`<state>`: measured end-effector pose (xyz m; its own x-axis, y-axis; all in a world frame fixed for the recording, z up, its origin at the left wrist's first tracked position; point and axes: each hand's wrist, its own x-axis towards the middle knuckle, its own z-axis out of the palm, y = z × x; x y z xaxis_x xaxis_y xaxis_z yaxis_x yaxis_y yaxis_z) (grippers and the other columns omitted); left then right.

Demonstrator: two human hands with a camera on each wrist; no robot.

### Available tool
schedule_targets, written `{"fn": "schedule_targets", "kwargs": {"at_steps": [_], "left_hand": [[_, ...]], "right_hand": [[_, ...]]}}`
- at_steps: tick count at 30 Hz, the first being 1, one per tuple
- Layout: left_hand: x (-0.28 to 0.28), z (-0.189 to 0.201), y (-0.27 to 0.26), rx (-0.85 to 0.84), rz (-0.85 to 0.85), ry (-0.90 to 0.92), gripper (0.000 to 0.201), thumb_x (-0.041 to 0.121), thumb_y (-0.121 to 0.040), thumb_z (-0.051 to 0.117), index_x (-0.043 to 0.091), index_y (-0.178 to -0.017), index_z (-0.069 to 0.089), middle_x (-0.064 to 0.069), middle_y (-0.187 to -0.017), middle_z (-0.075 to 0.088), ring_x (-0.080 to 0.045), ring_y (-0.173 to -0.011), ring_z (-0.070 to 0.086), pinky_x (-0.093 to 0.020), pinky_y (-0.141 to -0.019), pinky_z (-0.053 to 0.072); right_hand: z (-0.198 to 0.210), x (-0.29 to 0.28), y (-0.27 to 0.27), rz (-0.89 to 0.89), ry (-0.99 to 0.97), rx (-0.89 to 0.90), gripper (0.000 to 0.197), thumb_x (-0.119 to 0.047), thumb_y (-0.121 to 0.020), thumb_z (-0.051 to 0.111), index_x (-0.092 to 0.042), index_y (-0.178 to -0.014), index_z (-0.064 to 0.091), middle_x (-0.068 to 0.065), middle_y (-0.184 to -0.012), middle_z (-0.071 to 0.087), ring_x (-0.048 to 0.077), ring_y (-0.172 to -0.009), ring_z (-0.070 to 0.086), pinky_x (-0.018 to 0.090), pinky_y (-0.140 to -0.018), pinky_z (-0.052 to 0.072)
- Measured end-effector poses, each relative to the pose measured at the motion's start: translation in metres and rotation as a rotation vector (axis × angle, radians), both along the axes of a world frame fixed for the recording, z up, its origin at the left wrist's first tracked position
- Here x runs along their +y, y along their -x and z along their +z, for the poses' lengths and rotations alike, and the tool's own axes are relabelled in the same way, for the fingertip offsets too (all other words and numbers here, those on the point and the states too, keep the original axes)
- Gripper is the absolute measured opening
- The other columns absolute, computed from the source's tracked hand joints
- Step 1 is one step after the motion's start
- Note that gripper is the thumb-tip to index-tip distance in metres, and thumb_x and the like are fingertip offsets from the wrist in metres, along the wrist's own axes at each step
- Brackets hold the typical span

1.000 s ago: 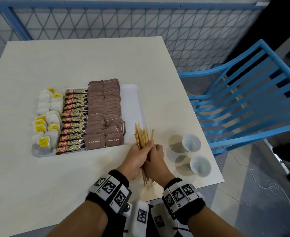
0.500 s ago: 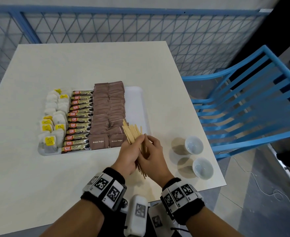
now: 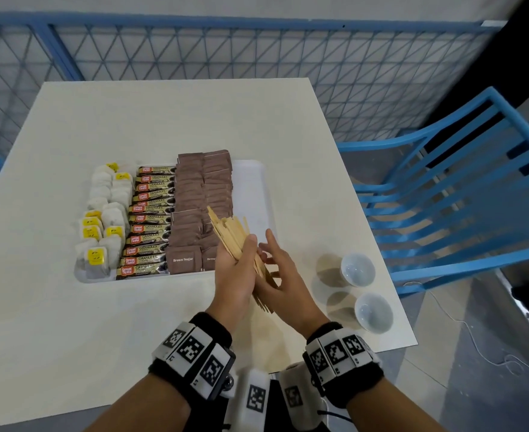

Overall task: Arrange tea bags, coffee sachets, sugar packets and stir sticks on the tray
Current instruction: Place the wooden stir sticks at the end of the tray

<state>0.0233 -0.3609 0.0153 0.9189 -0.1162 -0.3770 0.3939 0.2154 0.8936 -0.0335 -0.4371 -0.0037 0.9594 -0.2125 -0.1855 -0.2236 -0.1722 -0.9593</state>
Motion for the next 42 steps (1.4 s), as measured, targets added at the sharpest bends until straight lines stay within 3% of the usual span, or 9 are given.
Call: {"fn": "schedule_targets", "kwargs": {"at_steps": [3,7,14,21,25,29,34,37,42], "left_hand": [[0.000,0.004,-0.003,-0.047,0.059,-0.007,0.009,0.016,-0.093,0.054,0.015,-0.102,0.056,0.002,-0.065,0.059,-0.017,-0.065,0.060,-0.037,-0.066,0.055],[0.003,0.006,-0.011,-0.152,0.139,-0.073,0.027,0.019,-0.093,0.055,0.001,-0.114,0.051,-0.004,-0.074,0.058,-0.013,-0.063,0.058,-0.026,-0.059,0.049],[-0.001,0.018,0.007,-0.495,0.033,-0.287,0.022,0.016,-0.086,0.065,0.030,-0.095,0.051,0.013,-0.084,0.064,0.006,-0.079,0.063,-0.010,-0.072,0.048],[0.001,0.006,0.020,-0.556,-0.093,-0.353,0.032,0.015,-0.081,0.071,0.042,-0.083,0.052,0.024,-0.073,0.064,0.009,-0.075,0.061,-0.005,-0.069,0.044],[0.003,0.000,0.021,-0.456,-0.045,-0.295,0.025,0.016,-0.083,0.069,0.035,-0.084,0.054,0.014,-0.071,0.065,0.004,-0.069,0.062,-0.011,-0.065,0.048],[0.008,-0.005,0.018,-0.481,-0.097,-0.300,0.029,0.016,-0.083,0.068,0.038,-0.093,0.052,0.009,-0.084,0.066,0.003,-0.076,0.063,-0.012,-0.068,0.049],[0.013,-0.009,0.022,-0.430,-0.305,-0.201,0.034,0.040,-0.072,0.070,0.035,-0.100,0.053,-0.003,-0.089,0.066,-0.020,-0.083,0.064,-0.042,-0.077,0.054],[0.010,-0.004,0.021,-0.173,-0.288,0.237,0.068,0.048,-0.051,0.081,0.006,-0.097,0.054,-0.003,-0.078,0.063,-0.017,-0.074,0.062,-0.030,-0.063,0.053],[0.014,-0.015,0.017,-0.231,-0.281,0.234,0.048,0.036,-0.061,0.070,0.005,-0.095,0.055,-0.015,-0.086,0.058,-0.029,-0.085,0.054,-0.040,-0.073,0.046]], "right_hand": [[0.010,-0.002,-0.001,0.042,-0.175,0.057,0.063,-0.017,-0.090,0.058,-0.033,-0.143,0.028,-0.016,-0.124,0.052,-0.006,-0.096,0.058,0.024,-0.088,0.049],[0.012,-0.011,-0.003,-0.054,-0.543,0.164,0.057,-0.034,-0.088,0.060,-0.026,-0.140,0.037,0.001,-0.129,0.056,0.012,-0.113,0.056,0.031,-0.096,0.045],[0.016,-0.015,-0.014,-0.112,-0.933,0.412,0.058,-0.045,-0.099,0.031,0.001,-0.129,0.049,0.017,-0.114,0.060,0.024,-0.093,0.063,0.033,-0.082,0.055],[0.011,-0.014,-0.011,-0.013,-0.828,0.366,0.041,-0.037,-0.101,0.031,-0.016,-0.118,0.061,0.003,-0.108,0.067,0.013,-0.091,0.065,0.025,-0.071,0.054],[0.015,-0.015,-0.005,0.075,-0.530,0.449,0.053,-0.059,-0.095,0.024,-0.030,-0.122,0.059,-0.009,-0.117,0.061,0.009,-0.105,0.055,0.032,-0.096,0.046],[0.036,-0.015,-0.006,0.001,-0.185,0.129,0.049,-0.053,-0.093,0.023,-0.034,-0.133,0.041,-0.023,-0.131,0.046,-0.011,-0.118,0.038,-0.004,-0.089,0.028],[0.056,-0.014,-0.011,0.134,-0.042,-0.041,0.068,-0.061,-0.082,0.040,-0.036,-0.144,0.026,-0.020,-0.141,0.043,-0.008,-0.128,0.038,0.020,-0.109,0.031],[0.061,-0.009,-0.011,0.208,0.115,-0.112,0.066,-0.041,-0.087,0.058,-0.034,-0.144,0.026,-0.028,-0.132,0.045,-0.011,-0.122,0.042,0.009,-0.101,0.033],[0.050,-0.008,-0.011,0.139,0.250,-0.287,0.054,-0.018,-0.084,0.066,-0.033,-0.131,0.044,-0.014,-0.119,0.056,-0.003,-0.114,0.050,0.012,-0.097,0.039]]}}
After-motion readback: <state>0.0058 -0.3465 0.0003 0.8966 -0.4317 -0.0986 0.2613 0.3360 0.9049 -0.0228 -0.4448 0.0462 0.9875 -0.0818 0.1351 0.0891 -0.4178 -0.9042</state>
